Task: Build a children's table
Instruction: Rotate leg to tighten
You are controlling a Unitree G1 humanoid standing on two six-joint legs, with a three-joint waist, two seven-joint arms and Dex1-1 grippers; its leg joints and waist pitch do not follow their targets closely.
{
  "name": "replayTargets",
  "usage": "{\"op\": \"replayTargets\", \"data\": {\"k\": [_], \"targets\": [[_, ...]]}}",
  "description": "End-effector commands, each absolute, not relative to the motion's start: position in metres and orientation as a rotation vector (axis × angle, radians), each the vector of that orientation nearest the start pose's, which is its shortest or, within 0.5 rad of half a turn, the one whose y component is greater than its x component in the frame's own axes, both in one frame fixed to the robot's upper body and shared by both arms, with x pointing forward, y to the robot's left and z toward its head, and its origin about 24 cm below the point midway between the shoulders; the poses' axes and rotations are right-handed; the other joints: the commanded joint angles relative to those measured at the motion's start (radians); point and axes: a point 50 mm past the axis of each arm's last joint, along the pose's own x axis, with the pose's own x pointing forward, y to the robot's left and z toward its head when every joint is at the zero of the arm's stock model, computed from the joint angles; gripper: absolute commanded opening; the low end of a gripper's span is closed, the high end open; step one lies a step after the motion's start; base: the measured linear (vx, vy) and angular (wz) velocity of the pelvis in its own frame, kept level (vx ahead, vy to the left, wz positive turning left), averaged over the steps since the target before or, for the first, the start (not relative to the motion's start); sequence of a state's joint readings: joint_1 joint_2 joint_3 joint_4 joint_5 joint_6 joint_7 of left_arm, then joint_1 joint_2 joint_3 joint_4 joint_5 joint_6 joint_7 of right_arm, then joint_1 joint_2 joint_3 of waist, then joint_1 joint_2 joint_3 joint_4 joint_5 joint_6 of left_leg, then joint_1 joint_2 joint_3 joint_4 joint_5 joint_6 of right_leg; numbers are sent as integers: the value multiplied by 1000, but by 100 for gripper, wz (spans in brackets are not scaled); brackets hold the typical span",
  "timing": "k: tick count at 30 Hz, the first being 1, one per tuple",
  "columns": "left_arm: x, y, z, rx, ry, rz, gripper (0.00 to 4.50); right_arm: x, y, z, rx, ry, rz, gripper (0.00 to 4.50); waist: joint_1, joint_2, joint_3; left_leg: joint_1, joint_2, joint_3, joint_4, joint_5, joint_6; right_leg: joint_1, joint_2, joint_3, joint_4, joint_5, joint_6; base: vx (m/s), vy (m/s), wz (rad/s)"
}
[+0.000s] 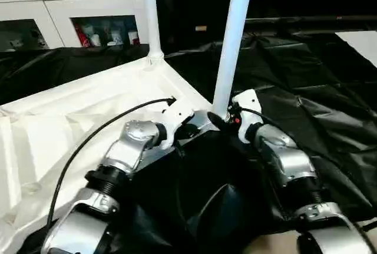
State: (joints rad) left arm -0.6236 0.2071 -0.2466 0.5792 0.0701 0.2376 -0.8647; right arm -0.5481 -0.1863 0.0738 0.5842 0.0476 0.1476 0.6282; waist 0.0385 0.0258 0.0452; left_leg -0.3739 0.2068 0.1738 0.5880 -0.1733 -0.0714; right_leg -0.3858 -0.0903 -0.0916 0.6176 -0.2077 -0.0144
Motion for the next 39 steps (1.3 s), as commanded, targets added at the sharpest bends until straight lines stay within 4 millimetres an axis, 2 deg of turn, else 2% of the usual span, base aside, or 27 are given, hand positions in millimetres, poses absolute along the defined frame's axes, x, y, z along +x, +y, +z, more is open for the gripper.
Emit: {"op": "replayTargets", "data": {"k": [1, 3, 9, 15, 21, 24, 26, 28, 32, 33, 39], "targets": [[325, 86, 66, 374, 327, -1227, 0, 326, -118, 56, -176, 248, 953, 332, 8, -6, -66, 7, 21, -4, -58, -147, 84, 57, -53, 49, -67, -27, -246, 0, 0, 0], [323, 91, 66, 383, 335, -1257, 0, 323, -125, 58, -200, 251, 1005, 332, 13, -5, -65, 9, 23, -1, -57, -150, 95, 54, -53, 51, -66, -20, -251, 0, 0, 0], [316, 104, 68, 397, 353, -1379, 0, 314, -144, 63, -258, 288, 1139, 332, 28, -4, -63, 14, 29, -1, -62, -179, 74, 49, -54, 51, -68, -77, -249, 0, 0, 0], [311, 111, 70, 409, 366, -1438, 0, 307, -156, 66, -297, 337, 1233, 332, 47, -7, -65, 14, 28, 1, -59, -161, 77, 49, -54, 51, -64, -51, -253, 0, 0, 0], [311, 113, 70, 408, 371, -1454, 0, 308, -157, 69, -292, 338, 1252, 332, 46, -5, -66, 13, 28, -1, -60, -162, 71, 50, -55, 50, -66, -64, -247, 0, 0, 0], [311, 113, 69, 408, 372, -1455, 0, 308, -156, 69, -282, 339, 1258, 295, 46, -6, -67, 12, 28, -1, -59, -156, 73, 50, -54, 50, -64, -53, -249, 0, 0, 0], [311, 113, 69, 408, 373, -1454, 0, 307, -154, 68, -271, 339, 1264, 295, 47, -6, -67, 12, 28, -1, -59, -156, 73, 50, -55, 50, -65, -57, -249, 0, 0, 0], [311, 114, 69, 406, 373, -1454, 0, 305, -153, 67, -258, 340, 1274, 261, 47, -8, -66, 12, 27, -1, -59, -154, 74, 50, -55, 50, -64, -61, -248, 0, 0, 0], [310, 114, 68, 405, 376, -1454, 0, 301, -150, 64, -240, 348, 1293, 242, 49, -8, -66, 13, 28, -1, -60, -159, 71, 49, -55, 50, -66, -75, -244, 0, 0, 0], [310, 114, 68, 405, 376, -1454, 0, 301, -150, 63, -238, 349, 1296, 221, 50, -8, -66, 12, 28, -1, -60, -158, 70, 49, -56, 50, -66, -75, -242, 0, 0, 0], [313, 108, 66, 383, 366, -1408, 0, 296, -143, 57, -166, 340, 1284, 204, 49, -4, -65, 14, 29, -1, -62, -176, 61, 47, -56, 51, -69, -91, -240, 0, 0, 0]]}}
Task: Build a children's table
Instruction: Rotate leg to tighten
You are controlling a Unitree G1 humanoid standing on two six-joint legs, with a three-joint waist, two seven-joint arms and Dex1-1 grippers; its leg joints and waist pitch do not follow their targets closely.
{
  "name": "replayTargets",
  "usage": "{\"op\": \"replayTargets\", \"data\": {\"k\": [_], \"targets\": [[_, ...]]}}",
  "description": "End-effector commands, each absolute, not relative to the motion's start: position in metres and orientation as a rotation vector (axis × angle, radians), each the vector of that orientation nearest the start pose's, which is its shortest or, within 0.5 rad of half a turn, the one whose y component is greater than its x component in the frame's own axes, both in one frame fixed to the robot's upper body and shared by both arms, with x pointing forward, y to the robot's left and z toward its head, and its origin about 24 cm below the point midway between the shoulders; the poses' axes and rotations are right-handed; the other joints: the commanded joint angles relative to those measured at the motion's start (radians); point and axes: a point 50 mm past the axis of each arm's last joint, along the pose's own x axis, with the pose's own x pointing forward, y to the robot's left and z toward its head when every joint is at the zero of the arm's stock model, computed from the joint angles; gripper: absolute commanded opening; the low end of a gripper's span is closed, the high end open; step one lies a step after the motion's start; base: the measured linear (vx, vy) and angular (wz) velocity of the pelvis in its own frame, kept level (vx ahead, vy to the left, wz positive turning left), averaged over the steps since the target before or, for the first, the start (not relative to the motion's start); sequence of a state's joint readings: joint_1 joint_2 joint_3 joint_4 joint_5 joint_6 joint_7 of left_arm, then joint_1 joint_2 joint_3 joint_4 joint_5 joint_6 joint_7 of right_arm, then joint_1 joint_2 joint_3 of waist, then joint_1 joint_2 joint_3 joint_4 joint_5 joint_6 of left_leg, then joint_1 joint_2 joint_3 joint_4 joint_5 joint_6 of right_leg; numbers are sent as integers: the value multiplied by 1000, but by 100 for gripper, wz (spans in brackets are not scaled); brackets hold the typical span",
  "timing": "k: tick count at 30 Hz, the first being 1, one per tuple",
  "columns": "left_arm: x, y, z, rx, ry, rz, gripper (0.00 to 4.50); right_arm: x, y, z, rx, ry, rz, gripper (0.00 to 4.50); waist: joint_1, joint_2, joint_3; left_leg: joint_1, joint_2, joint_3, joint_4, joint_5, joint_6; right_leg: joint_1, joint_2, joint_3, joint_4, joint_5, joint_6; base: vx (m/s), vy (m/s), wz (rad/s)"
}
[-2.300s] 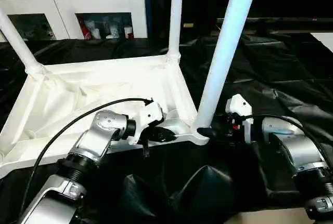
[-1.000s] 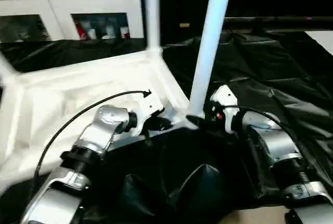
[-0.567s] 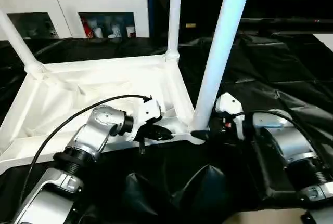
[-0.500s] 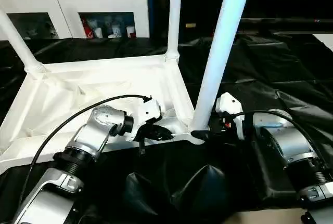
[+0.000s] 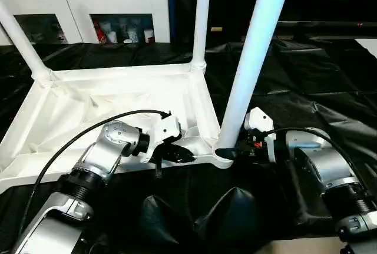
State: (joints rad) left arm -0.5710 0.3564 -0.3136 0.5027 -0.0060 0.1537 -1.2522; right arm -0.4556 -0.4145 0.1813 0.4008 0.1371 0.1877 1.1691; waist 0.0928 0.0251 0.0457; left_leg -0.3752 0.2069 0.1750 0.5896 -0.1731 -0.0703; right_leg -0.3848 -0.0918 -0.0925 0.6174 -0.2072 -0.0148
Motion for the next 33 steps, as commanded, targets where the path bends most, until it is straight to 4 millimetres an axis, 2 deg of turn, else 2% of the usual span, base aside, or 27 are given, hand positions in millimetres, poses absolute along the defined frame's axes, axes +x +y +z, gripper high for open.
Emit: {"op": "replayTargets", "data": {"k": [1, 5, 6, 9, 11, 12, 13, 14, 15, 17, 19, 22, 23, 24, 26, 27, 28, 31, 33], "targets": [[313, 107, 66, 382, 365, -1404, 0, 296, -143, 56, -162, 339, 1281, 204, -5, -4, -65, 16, 29, -3, -64, -178, 58, 46, -55, 51, -70, -92, -239, 0, 0, 0], [325, 94, 66, 346, 346, -1264, 0, 306, -133, 47, -114, 322, 1060, 203, -10, -5, -64, 15, 25, -4, -66, -188, 38, 47, -55, 50, -72, -122, -232, 0, 0, 0], [331, 86, 67, 332, 335, -1185, 0, 313, -128, 42, -92, 327, 937, 202, -16, -6, -62, 14, 24, -5, -68, -200, 24, 46, -56, 50, -78, -165, -215, 0, 0, 0], [339, 70, 70, 291, 319, -1095, 0, 323, -115, 35, -57, 329, 778, 201, -21, -6, -61, 19, 22, -7, -71, -230, 2, 42, -58, 50, -88, -249, -190, 0, 0, 0], [342, 59, 71, 276, 306, -1056, 0, 328, -102, 34, -29, 328, 714, 201, -27, -6, -61, 16, 21, -6, -70, -220, 2, 42, -57, 51, -87, -232, -189, 0, 0, 0], [342, 54, 72, 275, 301, -1046, 0, 329, -97, 34, -14, 329, 690, 201, -33, 2, -62, 15, 20, -7, -71, -224, -1, 42, -54, 50, -88, -213, -191, 0, 0, 0], [343, 51, 72, 275, 297, -1039, 0, 331, -92, 33, -1, 330, 667, 201, -37, -1, -64, 15, 20, -8, -71, -217, 3, 44, -54, 50, -85, -187, -196, 0, 0, 0], [342, 48, 72, 276, 293, -1042, 0, 332, -88, 33, 5, 333, 649, 201, -37, 3, -64, 14, 20, -8, -70, -211, 8, 44, -54, 50, -84, -172, -198, 0, 0, 0], [340, 42, 72, 279, 284, -1056, 0, 333, -77, 33, -18, 322, 633, 201, -40, 2, -65, 11, 20, -8, -69, -193, 13, 46, -53, 50, -81, -138, -205, 0, 0, 0], [339, 40, 72, 285, 279, -1065, 0, 333, -72, 34, -8, 317, 648, 201, -43, 2, -67, 10, 18, -7, -67, -172, 22, 49, -52, 49, -77, -95, -213, 0, 0, 0], [339, 41, 72, 292, 274, -1075, 0, 332, -67, 35, 49, 311, 666, 256, -44, 3, -67, 10, 19, -7, -67, -174, 38, 50, -52, 50, -76, -75, -222, 0, 0, 0], [337, 45, 72, 290, 263, -1109, 0, 332, -68, 40, 69, 290, 680, 278, -46, 4, -65, 14, 21, -7, -70, -196, 41, 49, -53, 50, -78, -90, -227, 0, 0, 0], [335, 50, 71, 294, 260, -1131, 0, 333, -71, 41, 43, 277, 700, 290, -47, 5, -64, 13, 21, -7, -70, -207, 38, 48, -53, 50, -80, -103, -225, 0, 0, 0], [334, 52, 71, 297, 261, -1138, 0, 333, -73, 42, 28, 269, 715, 305, -48, -3, -64, 11, 20, -7, -71, -207, 40, 51, -54, 50, -79, -112, -224, 0, 0, 0], [334, 54, 70, 300, 264, -1142, 0, 333, -76, 43, 22, 268, 727, 318, -50, -2, -64, 11, 21, -6, -70, -201, 44, 51, -55, 51, -79, -110, -224, 0, 0, 0], [331, 63, 68, 312, 273, -1179, 0, 330, -86, 46, -8, 259, 817, 318, -52, -2, -66, 9, 21, -6, -68, -178, 53, 53, -54, 50, -75, -74, -231, 0, 0, 0], [331, 63, 68, 312, 273, -1179, 0, 330, -86, 46, -8, 259, 817, 318, -52, -2, -66, 9, 21, -6, -68, -178, 53, 53, -54, 50, -75, -74, -231, 0, 0, 0], [328, 73, 68, 318, 288, -1233, 0, 325, -103, 52, -74, 241, 944, 318, -50, -2, -67, 8, 22, -4, -63, -155, 84, 57, -53, 50, -71, -20, -248, 0, 0, 0], [326, 76, 68, 321, 292, -1254, 0, 322, -109, 54, -90, 248, 1001, 318, -49, -1, -65, 8, 23, -3, -64, -158, 90, 53, -54, 50, -71, -26, -255, 0, 0, 0]]}}
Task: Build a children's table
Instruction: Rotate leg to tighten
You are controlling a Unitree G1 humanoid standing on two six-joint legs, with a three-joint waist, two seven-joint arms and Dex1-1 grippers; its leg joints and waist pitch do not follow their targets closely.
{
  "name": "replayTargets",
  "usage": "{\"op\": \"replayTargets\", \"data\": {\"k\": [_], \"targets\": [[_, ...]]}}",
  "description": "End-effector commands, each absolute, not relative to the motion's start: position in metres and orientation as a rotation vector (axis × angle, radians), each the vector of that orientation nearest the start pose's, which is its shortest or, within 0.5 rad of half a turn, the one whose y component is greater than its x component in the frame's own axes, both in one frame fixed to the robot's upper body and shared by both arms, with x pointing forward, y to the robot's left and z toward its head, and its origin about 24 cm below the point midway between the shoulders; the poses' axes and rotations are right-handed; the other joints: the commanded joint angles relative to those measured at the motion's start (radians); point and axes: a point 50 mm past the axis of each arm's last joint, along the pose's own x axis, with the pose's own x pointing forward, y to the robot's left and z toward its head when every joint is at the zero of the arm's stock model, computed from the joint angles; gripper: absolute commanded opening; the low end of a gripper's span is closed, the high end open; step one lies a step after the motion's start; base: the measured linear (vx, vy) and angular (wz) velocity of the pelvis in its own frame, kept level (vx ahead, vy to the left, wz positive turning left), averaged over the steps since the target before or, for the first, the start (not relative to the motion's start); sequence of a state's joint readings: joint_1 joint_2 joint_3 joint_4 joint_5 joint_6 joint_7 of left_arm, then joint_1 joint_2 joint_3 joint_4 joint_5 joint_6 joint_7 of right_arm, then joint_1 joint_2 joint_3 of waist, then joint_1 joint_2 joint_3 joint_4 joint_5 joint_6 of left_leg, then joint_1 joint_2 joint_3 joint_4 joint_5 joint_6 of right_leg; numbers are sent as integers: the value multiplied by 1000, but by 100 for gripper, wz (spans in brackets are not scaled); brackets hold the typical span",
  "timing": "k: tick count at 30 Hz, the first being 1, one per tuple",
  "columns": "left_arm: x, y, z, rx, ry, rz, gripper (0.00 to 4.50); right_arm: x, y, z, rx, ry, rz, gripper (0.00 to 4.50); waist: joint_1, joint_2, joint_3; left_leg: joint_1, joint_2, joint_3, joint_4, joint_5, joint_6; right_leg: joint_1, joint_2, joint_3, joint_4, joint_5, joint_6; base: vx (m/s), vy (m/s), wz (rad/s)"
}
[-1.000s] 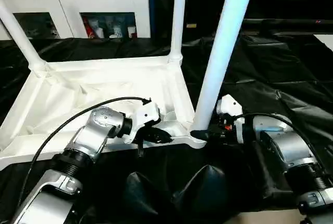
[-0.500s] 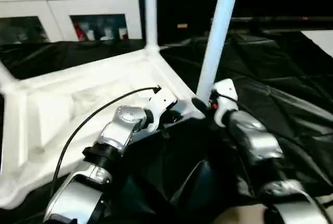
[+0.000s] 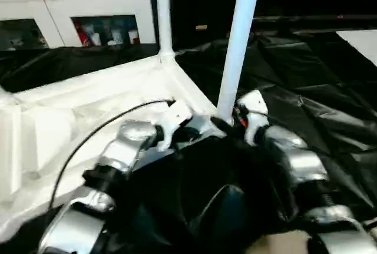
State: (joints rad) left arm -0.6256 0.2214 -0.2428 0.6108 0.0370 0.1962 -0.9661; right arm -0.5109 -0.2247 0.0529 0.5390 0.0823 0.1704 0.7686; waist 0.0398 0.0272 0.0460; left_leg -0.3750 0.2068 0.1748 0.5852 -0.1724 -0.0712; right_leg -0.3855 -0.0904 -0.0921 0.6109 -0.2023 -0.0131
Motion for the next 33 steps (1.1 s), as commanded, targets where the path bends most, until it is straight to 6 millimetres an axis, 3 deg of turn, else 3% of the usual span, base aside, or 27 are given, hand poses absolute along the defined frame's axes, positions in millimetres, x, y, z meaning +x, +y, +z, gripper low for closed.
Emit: {"op": "replayTargets", "data": {"k": [1, 6, 16, 22, 27, 33], "targets": [[326, 77, 68, 323, 294, -1267, 0, 320, -112, 55, -102, 253, 1027, 318, 7, -5, -64, 10, 24, -3, -60, -170, 88, 54, -54, 49, -67, -52, -255, 0, 0, 0], [321, 86, 70, 340, 302, -1349, 0, 310, -131, 56, -153, 312, 1169, 318, 18, -6, -61, 14, 27, -2, -62, -204, 74, 50, -55, 51, -73, -132, -244, 0, 0, 0], [313, 105, 69, 370, 346, -1446, 0, 306, -149, 61, -219, 348, 1240, 318, 36, -6, -64, 15, 29, -2, -61, -188, 69, 46, -56, 51, -67, -113, -248, 0, 0, 0], [313, 111, 69, 375, 359, -1442, 0, 304, -150, 61, -213, 354, 1258, 267, 44, -11, -64, 15, 30, -1, -63, -181, 62, 46, -56, 51, -66, -116, -240, 0, 0, 0], [312, 113, 68, 372, 362, -1437, 0, 301, -148, 60, -195, 364, 1285, 214, 45, -9, -64, 15, 30, -2, -63, -178, 62, 46, -57, 51, -66, -119, -236, 0, 0, 0], [320, 100, 69, 327, 338, -1340, 0, 301, -134, 58, -102, 304, 1234, 202, 47, -9, -62, 16, 30, -1, -63, -183, 60, 44, -57, 53, -68, -131, -233, 0, 0, 0]]}}
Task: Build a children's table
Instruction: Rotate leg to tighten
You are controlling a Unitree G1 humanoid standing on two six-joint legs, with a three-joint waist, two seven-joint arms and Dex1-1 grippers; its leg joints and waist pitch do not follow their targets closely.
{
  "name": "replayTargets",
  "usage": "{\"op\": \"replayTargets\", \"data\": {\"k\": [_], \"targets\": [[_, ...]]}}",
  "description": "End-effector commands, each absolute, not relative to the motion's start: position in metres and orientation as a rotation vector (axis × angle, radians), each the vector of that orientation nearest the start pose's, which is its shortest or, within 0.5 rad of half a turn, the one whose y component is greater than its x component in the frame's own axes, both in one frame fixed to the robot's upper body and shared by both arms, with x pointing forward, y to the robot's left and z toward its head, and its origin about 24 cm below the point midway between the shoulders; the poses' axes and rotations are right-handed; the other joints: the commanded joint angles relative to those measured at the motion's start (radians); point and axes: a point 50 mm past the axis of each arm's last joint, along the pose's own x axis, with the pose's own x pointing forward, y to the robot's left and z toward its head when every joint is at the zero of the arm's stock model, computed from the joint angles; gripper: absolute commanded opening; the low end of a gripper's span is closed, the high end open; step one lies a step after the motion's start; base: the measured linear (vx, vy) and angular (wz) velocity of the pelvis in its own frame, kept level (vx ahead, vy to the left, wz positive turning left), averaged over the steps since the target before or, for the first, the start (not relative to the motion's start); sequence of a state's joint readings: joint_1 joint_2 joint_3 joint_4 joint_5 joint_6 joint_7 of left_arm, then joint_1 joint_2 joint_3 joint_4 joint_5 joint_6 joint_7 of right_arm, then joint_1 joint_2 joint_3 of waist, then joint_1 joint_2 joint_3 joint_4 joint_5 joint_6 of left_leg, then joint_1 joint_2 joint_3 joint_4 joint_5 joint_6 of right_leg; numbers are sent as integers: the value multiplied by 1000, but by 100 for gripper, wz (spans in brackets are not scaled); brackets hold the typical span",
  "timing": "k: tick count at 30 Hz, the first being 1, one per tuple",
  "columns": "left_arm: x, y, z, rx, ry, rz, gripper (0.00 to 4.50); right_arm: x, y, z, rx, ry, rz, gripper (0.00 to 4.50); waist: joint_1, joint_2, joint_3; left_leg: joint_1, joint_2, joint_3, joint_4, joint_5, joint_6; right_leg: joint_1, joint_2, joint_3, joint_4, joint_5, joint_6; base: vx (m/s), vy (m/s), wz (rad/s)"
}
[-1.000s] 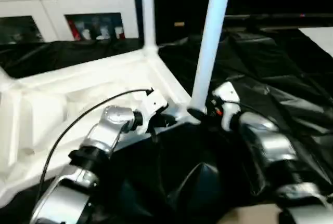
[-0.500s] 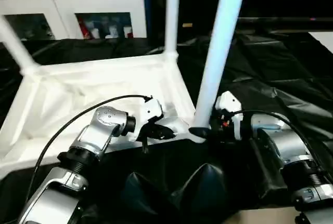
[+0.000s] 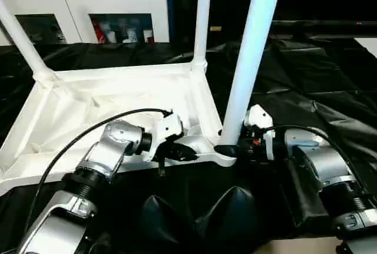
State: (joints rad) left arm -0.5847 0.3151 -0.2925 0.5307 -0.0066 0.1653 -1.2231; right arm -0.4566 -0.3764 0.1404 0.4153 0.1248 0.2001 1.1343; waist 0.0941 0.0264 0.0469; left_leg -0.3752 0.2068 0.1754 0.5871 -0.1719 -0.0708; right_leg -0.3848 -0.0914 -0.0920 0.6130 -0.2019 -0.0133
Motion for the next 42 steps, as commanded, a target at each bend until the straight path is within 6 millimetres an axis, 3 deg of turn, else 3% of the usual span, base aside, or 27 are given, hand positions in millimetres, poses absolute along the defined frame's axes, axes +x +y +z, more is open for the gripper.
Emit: {"op": "replayTargets", "data": {"k": [1, 3, 4, 7, 8, 11, 12, 14, 18, 20, 24, 25, 28, 32, 37, 42], "targets": [[323, 95, 69, 324, 335, -1303, 0, 304, -129, 54, -83, 312, 1161, 202, -8, -9, -63, 17, 29, -2, -66, -194, 53, 43, -57, 52, -73, -151, -230, 0, 0, 0], [327, 90, 70, 320, 333, -1263, 0, 309, -124, 50, -71, 321, 1079, 202, -13, -11, -60, 15, 26, -3, -69, -208, 35, 42, -57, 51, -79, -201, -212, 0, 0, 0], [329, 88, 70, 318, 332, -1236, 0, 311, -121, 47, -71, 323, 1028, 200, -14, -6, -60, 16, 27, -5, -70, -211, 29, 42, -58, 52, -78, -211, -207, 0, 0, 0], [343, 63, 74, 243, 306, -1061, 0, 325, -101, 29, -14, 363, 710, 199, -27, -7, -58, 20, 22, -7, -73, -240, -10, 38, -59, 50, -88, -290, -183, 0, 0, 0], [343, 63, 74, 243, 306, -1061, 0, 325, -101, 29, -14, 363, 710, 199, -29, -3, -58, 21, 22, -8, -74, -245, -13, 36, -58, 50, -89, -293, -182, 0, 0, 0], [347, 50, 77, 221, 286, -1000, 0, 329, -89, 27, 25, 369, 596, 199, -41, -3, -62, 15, 21, -9, -73, -230, -6, 41, -56, 51, -86, -237, -182, 0, 0, 0], [347, 47, 77, 220, 282, -994, 0, 330, -84, 28, 37, 361, 576, 199, -42, -3, -66, 11, 19, -7, -69, -193, 12, 45, -54, 51, -80, -159, -195, 0, 0, 0], [346, 42, 77, 223, 275, -991, 0, 331, -75, 30, 48, 345, 566, 199, -43, 0, -67, 9, 19, -7, -68, -172, 22, 46, -53, 51, -76, -111, -205, 0, 0, 0], [342, 40, 74, 238, 269, -1025, 0, 331, -67, 33, 6, 313, 611, 199, -43, 2, -66, 13, 20, -5, -67, -179, 40, 47, -53, 50, -75, -81, -226, 0, 0, 0], [339, 43, 72, 256, 273, -1064, 0, 331, -69, 36, 30, 291, 645, 254, -44, 0, -64, 14, 20, -4, -69, -197, 39, 48, -54, 51, -78, -110, -222, 0, 0, 0], [335, 51, 68, 270, 293, -1109, 0, 330, -79, 39, 11, 274, 687, 284, -48, -3, -63, 12, 21, -5, -70, -200, 43, 49, -55, 51, -79, -122, -218, 0, 0, 0], [334, 55, 67, 275, 300, -1124, 0, 330, -84, 41, -2, 268, 721, 312, -50, -2, -64, 11, 22, -5, -69, -196, 47, 50, -54, 51, -77, -109, -223, 0, 0, 0], [333, 62, 66, 287, 303, -1145, 0, 328, -91, 44, -27, 259, 787, 312, -52, -4, -64, 9, 21, -5, -67, -181, 61, 52, -53, 51, -74, -76, -231, 0, 0, 0], [328, 77, 65, 314, 320, -1227, 0, 317, -110, 49, -115, 264, 1000, 312, -49, -5, -63, 9, 23, -4, -65, -192, 79, 54, -53, 50, -76, -92, -237, 0, 0, 0], [322, 87, 65, 337, 336, -1311, 0, 311, -127, 53, -185, 263, 1095, 312, -48, -4, -59, 13, 25, -5, -69, -230, 59, 49, -55, 50, -82, -176, -232, 0, 0, 0], [310, 96, 66, 359, 348, -1446, 0, 302, -141, 55, -216, 302, 1188, 312, -44, 0, -63, 11, 28, -5, -67, -209, 69, 49, -53, 51, -74, -118, -244, 0, 0, 0]]}}
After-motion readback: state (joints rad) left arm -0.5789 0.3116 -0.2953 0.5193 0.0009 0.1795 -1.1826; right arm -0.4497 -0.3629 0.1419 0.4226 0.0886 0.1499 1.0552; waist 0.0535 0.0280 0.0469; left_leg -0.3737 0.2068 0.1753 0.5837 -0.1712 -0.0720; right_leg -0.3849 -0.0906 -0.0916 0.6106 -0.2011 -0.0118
